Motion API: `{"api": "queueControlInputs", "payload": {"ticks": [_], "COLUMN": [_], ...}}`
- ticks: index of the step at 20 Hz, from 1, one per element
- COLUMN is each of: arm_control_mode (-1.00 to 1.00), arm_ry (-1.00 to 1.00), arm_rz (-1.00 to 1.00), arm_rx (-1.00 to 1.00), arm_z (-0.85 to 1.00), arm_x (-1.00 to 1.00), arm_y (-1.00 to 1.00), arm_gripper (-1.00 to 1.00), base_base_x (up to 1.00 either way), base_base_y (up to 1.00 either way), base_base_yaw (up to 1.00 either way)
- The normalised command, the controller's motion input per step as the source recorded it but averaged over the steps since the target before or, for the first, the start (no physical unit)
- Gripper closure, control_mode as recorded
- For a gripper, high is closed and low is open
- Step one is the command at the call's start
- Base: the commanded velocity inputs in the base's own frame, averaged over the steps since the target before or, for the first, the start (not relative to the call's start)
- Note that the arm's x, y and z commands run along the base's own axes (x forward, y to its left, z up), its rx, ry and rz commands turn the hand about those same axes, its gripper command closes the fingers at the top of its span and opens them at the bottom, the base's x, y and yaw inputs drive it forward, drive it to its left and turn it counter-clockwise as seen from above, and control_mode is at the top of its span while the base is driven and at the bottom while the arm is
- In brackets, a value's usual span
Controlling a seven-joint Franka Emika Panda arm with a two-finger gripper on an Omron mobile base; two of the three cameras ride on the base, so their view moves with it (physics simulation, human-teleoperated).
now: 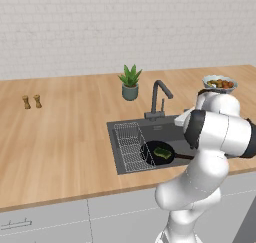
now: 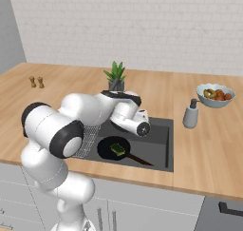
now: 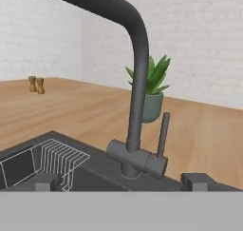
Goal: Pick the pan and sponge and place them into the sink. Then turn on the water.
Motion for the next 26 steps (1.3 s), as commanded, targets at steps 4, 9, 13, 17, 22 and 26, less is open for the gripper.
{"api": "queueControlInputs", "payload": {"ticks": [4,9,13,17,22,26], "arm_control_mode": [-1.0,-1.0,-1.0,-1.0,-1.0,-1.0], "arm_ry": [-0.12,-0.1,-0.02,-0.01,0.0,0.0], "arm_rz": [0.01,0.03,0.02,0.0,0.0,0.0], "arm_rx": [0.09,0.03,0.0,0.0,0.0,0.0], "arm_z": [0.18,0.13,0.0,0.0,0.0,0.0], "arm_x": [0.0,0.0,0.06,0.25,0.28,0.19], "arm_y": [-0.12,-0.03,0.0,0.0,0.0,0.0], "arm_gripper": [-1.0,-1.0,-1.0,-1.0,-1.0,-1.0], "base_base_x": [0.0,0.0,0.0,0.0,0.0,0.0], "base_base_y": [0.0,0.0,0.0,0.0,0.0,0.0], "base_base_yaw": [0.0,0.0,0.0,0.0,0.0,0.0]}}
